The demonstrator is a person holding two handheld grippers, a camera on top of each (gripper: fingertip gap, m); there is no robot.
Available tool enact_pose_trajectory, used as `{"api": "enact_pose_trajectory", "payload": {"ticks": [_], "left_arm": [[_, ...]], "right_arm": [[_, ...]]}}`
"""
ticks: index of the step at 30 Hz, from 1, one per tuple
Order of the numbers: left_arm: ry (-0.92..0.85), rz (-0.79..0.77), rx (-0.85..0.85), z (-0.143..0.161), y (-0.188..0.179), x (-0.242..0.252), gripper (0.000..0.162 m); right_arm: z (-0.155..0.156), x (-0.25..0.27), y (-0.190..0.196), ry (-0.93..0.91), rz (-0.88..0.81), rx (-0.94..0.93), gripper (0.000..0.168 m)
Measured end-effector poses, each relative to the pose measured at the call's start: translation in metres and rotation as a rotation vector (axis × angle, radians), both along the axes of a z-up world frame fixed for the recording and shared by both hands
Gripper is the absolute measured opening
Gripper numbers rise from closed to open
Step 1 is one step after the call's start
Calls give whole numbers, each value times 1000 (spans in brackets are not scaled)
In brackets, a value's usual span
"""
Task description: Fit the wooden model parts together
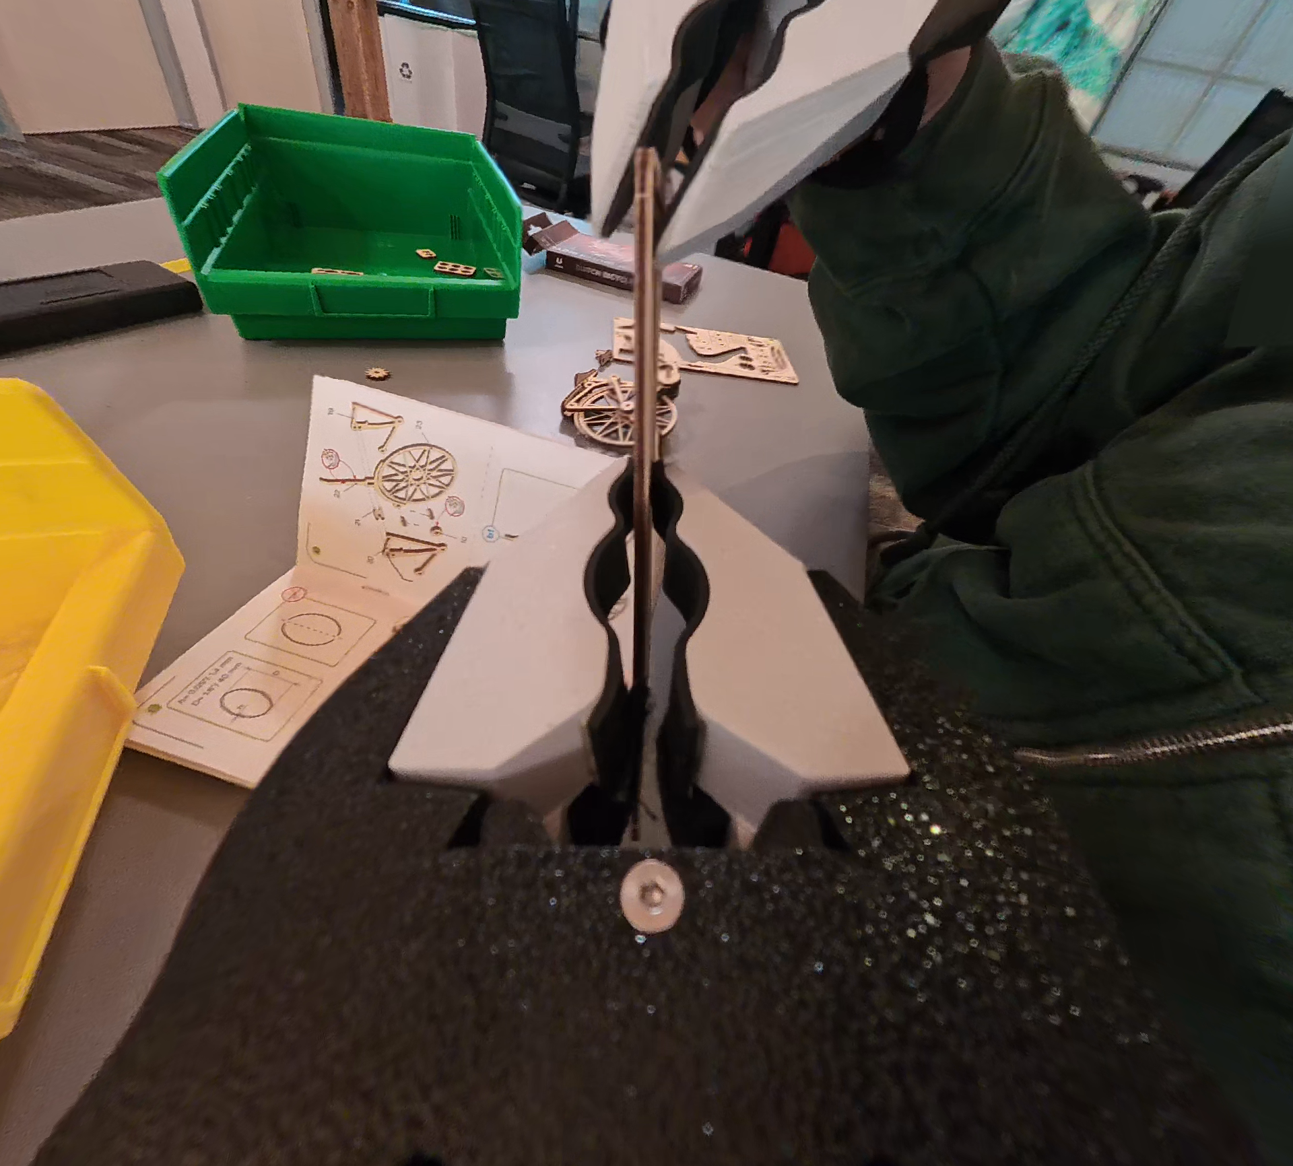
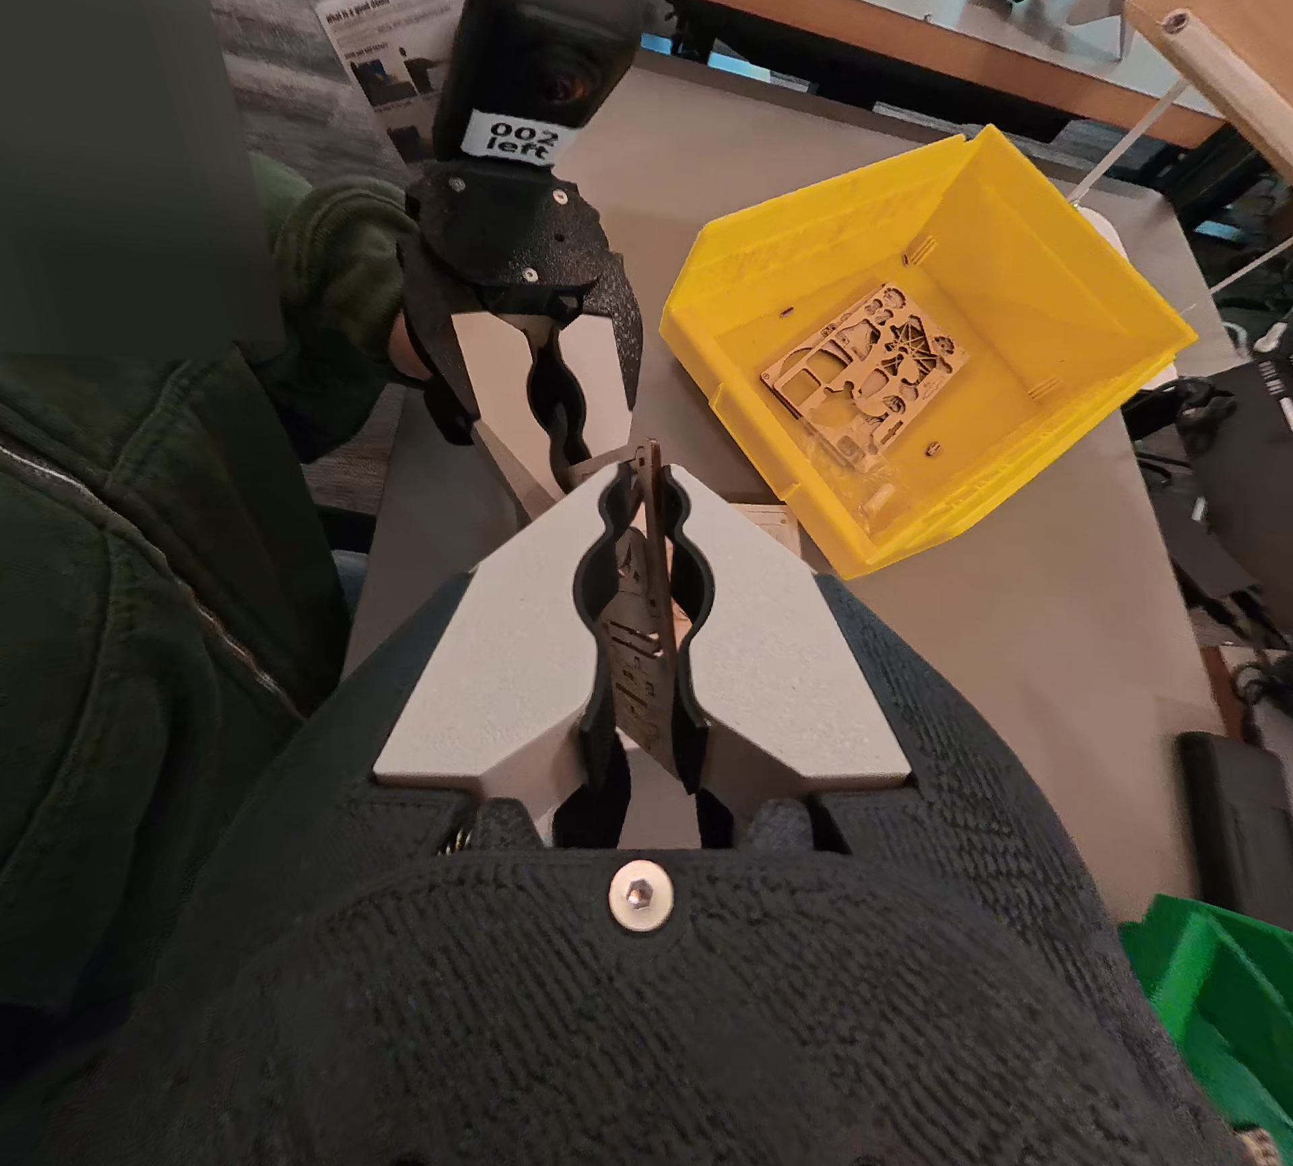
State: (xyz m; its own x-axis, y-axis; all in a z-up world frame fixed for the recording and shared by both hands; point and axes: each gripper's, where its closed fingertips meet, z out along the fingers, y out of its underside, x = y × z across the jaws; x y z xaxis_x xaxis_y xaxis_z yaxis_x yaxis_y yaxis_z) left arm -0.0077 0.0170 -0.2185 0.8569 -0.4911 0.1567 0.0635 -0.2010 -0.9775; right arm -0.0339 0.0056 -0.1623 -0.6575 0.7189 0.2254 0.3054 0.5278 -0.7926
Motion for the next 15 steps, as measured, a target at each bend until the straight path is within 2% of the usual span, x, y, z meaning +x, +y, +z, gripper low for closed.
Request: {"api": "enact_pose_trajectory", "payload": {"ticks": [2, 15], "left_arm": [[36, 23, 7, 0, 1, -2, 0], [215, 155, 39, -2, 4, -15, 1]], "right_arm": [[-1, -1, 2, 19, -11, 43, 7], [0, -6, 4, 51, -159, 35, 9]]}}
